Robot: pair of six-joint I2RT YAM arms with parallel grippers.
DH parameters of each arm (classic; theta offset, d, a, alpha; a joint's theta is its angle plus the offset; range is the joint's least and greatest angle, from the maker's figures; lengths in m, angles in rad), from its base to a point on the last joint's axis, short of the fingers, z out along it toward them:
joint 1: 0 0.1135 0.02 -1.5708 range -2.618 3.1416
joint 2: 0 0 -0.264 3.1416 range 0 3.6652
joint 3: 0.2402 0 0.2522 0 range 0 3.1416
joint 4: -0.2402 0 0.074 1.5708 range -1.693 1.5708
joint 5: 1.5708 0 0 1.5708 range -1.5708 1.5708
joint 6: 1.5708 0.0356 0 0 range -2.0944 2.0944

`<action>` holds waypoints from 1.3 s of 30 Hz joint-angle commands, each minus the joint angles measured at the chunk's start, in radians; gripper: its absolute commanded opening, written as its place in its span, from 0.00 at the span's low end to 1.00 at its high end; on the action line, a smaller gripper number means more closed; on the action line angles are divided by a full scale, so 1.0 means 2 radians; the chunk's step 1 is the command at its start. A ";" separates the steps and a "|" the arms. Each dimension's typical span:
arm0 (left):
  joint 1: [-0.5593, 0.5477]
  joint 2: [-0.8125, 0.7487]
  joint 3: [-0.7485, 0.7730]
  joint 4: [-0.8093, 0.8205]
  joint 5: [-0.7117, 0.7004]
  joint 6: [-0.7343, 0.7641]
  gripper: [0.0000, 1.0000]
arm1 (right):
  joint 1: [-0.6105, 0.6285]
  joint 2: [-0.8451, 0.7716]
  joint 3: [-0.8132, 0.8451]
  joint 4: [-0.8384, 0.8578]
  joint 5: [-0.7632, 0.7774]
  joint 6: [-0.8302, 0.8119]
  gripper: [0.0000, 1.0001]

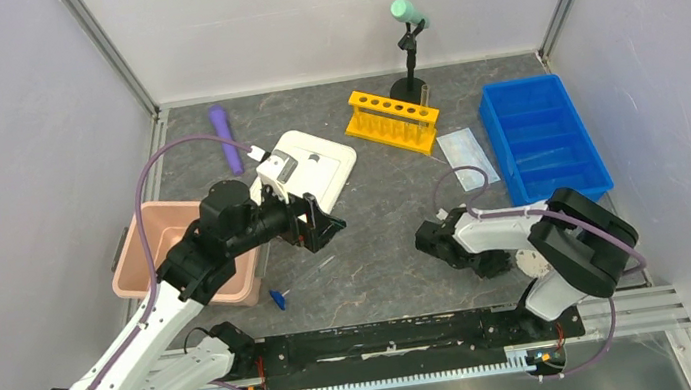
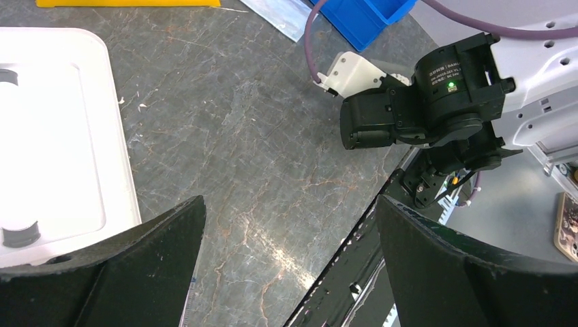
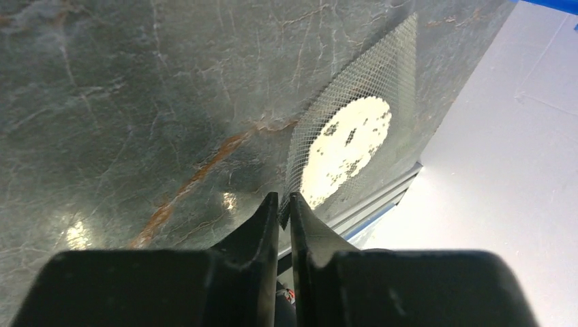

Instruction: Organize the chemistry lab equipment

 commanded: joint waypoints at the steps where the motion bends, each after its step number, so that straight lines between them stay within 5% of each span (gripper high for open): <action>1: -0.004 -0.009 0.003 0.014 -0.006 0.003 1.00 | 0.008 0.011 0.031 -0.022 0.037 0.023 0.09; 4: -0.005 -0.009 0.003 0.013 -0.011 0.004 1.00 | 0.023 0.010 0.055 -0.039 0.039 0.025 0.00; 12: -0.006 -0.007 0.008 0.002 -0.038 0.008 1.00 | 0.089 -0.024 0.160 -0.036 -0.022 -0.014 0.00; 25: -0.006 -0.004 0.009 -0.009 -0.104 -0.009 1.00 | 0.100 -0.130 0.191 0.116 -0.127 -0.135 0.00; 31: -0.005 0.037 0.040 -0.040 -0.155 -0.086 1.00 | 0.100 -0.164 0.186 0.162 -0.103 -0.197 0.00; 39: -0.005 0.052 0.023 0.019 -0.123 -0.254 1.00 | 0.120 -0.209 0.143 0.264 -0.066 -0.303 0.00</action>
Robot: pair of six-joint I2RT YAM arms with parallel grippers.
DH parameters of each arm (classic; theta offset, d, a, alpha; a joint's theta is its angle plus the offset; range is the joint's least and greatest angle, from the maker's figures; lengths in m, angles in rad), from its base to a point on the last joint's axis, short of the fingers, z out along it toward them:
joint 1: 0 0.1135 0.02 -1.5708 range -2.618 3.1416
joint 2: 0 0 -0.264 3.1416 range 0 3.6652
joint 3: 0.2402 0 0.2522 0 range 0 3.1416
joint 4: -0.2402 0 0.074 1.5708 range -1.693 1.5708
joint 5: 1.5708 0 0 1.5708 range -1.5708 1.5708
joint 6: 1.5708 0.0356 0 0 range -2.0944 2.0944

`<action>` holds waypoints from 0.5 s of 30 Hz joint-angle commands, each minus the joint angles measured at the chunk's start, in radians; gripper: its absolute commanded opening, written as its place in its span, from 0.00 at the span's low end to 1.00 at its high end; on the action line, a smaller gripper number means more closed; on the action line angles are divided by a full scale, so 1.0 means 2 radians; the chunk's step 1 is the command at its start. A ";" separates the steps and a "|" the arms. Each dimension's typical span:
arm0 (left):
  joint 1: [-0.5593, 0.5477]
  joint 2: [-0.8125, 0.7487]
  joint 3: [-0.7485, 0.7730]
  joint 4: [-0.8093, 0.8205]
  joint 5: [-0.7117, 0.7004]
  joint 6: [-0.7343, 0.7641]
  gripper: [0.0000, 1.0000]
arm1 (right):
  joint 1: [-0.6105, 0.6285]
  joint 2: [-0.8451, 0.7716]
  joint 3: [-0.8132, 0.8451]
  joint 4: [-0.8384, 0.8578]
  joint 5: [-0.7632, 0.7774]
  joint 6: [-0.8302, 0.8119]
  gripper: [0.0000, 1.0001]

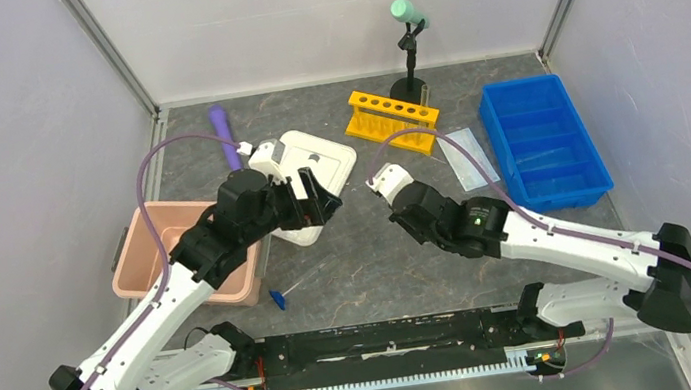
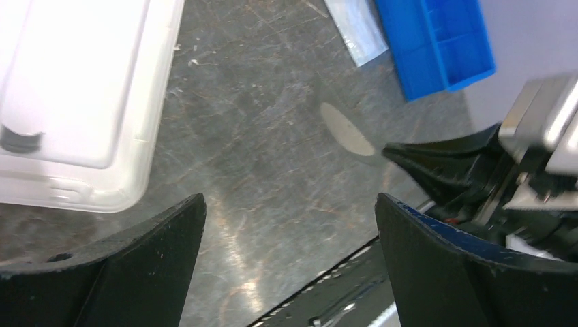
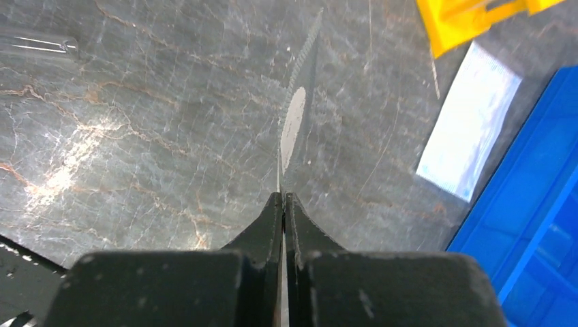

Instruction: Organize the chemistry lab equipment

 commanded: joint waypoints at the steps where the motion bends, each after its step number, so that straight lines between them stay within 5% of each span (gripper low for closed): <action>1: -0.001 -0.002 -0.002 0.065 0.017 -0.140 1.00 | 0.019 -0.045 -0.044 0.104 0.034 -0.079 0.00; 9: -0.001 0.018 -0.051 0.137 0.019 -0.227 1.00 | 0.090 -0.114 -0.133 0.273 0.071 -0.172 0.00; 15: -0.001 0.046 -0.060 0.148 0.041 -0.241 0.99 | 0.127 -0.087 -0.120 0.307 0.102 -0.188 0.01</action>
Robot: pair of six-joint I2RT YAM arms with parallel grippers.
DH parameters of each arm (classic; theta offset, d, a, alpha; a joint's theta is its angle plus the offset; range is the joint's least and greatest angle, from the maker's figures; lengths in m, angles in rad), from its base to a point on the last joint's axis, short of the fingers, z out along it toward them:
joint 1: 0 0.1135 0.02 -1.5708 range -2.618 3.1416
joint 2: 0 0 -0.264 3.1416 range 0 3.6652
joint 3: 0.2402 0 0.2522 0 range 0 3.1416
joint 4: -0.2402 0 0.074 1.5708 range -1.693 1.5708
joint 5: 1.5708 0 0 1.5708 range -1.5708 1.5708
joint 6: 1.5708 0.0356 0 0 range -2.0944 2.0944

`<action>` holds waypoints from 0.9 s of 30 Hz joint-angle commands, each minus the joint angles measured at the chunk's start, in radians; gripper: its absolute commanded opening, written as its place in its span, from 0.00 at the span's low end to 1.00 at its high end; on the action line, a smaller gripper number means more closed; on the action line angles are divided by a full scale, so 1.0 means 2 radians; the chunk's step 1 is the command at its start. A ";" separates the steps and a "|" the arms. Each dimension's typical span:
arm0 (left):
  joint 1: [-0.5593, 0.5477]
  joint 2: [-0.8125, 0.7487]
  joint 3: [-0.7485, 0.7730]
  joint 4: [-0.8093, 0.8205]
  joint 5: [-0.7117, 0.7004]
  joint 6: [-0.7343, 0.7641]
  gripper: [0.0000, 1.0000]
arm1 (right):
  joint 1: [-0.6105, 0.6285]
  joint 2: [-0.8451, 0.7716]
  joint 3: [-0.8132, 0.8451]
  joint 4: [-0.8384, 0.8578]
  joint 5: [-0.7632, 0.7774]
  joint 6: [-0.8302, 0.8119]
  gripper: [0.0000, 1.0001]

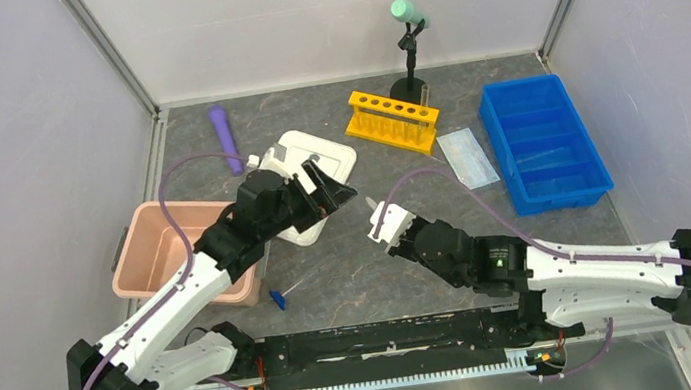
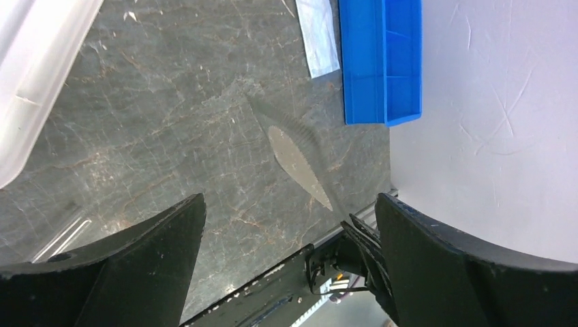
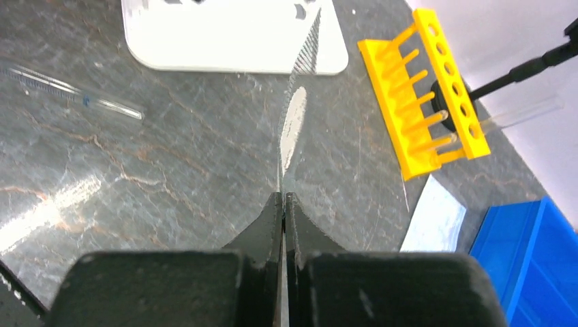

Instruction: Organize the chemistry lab equipment

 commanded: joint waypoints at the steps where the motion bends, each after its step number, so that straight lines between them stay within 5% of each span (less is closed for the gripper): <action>1: -0.001 0.015 -0.005 0.043 0.028 -0.037 0.98 | 0.021 0.027 0.020 0.068 0.042 -0.032 0.00; 12: -0.001 0.019 -0.030 0.053 0.027 -0.035 0.77 | 0.086 0.098 0.048 0.116 0.110 -0.061 0.00; 21: 0.001 0.007 -0.032 0.053 0.023 -0.030 0.41 | 0.105 0.137 0.050 0.127 0.149 -0.083 0.02; 27: 0.003 0.005 -0.028 0.053 0.022 -0.032 0.10 | 0.106 0.144 0.035 0.125 0.148 -0.059 0.12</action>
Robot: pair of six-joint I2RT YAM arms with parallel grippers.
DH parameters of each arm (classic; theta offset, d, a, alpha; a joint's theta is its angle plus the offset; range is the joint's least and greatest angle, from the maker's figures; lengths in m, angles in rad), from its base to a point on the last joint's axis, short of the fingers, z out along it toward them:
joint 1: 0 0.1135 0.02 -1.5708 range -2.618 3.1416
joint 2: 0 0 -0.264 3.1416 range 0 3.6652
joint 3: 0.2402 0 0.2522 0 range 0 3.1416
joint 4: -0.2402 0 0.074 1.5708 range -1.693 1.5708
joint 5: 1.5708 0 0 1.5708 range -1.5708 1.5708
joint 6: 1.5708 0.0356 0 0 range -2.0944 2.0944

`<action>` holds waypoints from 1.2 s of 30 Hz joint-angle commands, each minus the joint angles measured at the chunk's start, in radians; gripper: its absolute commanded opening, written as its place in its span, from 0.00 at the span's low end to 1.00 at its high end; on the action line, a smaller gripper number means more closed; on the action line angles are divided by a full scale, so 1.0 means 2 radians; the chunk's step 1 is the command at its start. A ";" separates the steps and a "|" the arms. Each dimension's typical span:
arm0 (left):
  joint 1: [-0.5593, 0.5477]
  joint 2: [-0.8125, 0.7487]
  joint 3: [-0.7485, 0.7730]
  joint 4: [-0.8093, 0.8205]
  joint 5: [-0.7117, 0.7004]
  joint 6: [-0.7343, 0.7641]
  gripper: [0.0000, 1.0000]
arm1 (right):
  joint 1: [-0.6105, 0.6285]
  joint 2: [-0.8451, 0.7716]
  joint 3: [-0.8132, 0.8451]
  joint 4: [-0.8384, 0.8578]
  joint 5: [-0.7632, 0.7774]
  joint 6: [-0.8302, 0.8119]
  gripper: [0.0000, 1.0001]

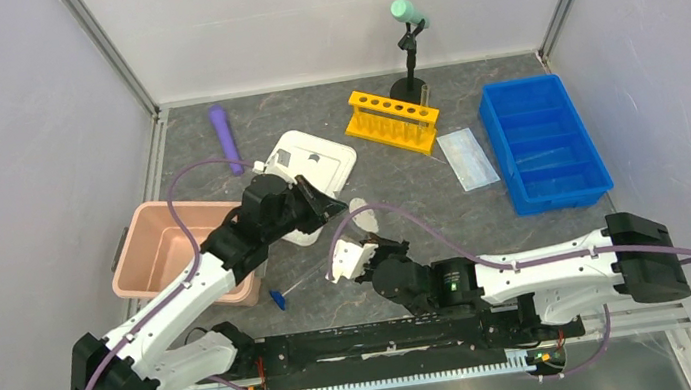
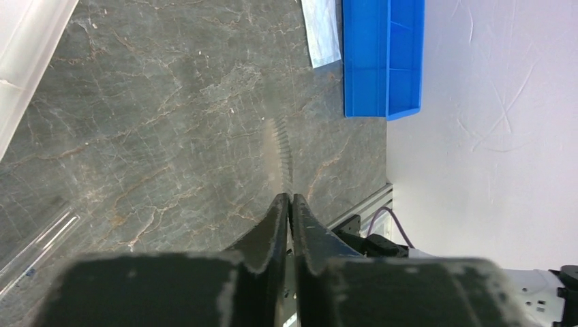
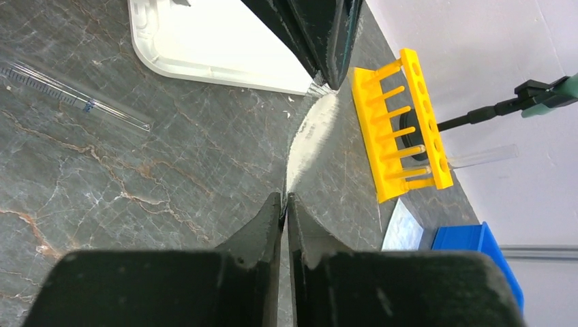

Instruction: Organize the chemistry lab equipment

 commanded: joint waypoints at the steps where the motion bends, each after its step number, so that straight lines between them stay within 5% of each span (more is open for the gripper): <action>1: 0.003 -0.012 0.006 0.018 -0.002 -0.007 0.05 | 0.004 -0.003 0.002 0.020 0.016 0.017 0.15; 13: 0.005 -0.015 0.037 0.005 -0.034 0.054 0.02 | 0.004 -0.087 -0.087 0.065 -0.018 0.078 0.57; 17: 0.006 -0.039 0.063 -0.028 -0.111 0.103 0.02 | 0.003 -0.127 -0.128 0.095 -0.048 0.091 0.84; 21: 0.006 -0.074 0.089 -0.071 -0.224 0.156 0.02 | 0.003 -0.146 -0.145 0.096 -0.040 0.110 0.94; 28: 0.006 -0.091 0.175 -0.200 -0.442 0.245 0.02 | 0.003 -0.160 -0.147 0.083 -0.017 0.146 0.98; 36: 0.006 -0.135 0.190 -0.350 -0.609 0.221 0.02 | 0.002 -0.153 -0.133 0.065 -0.031 0.130 0.98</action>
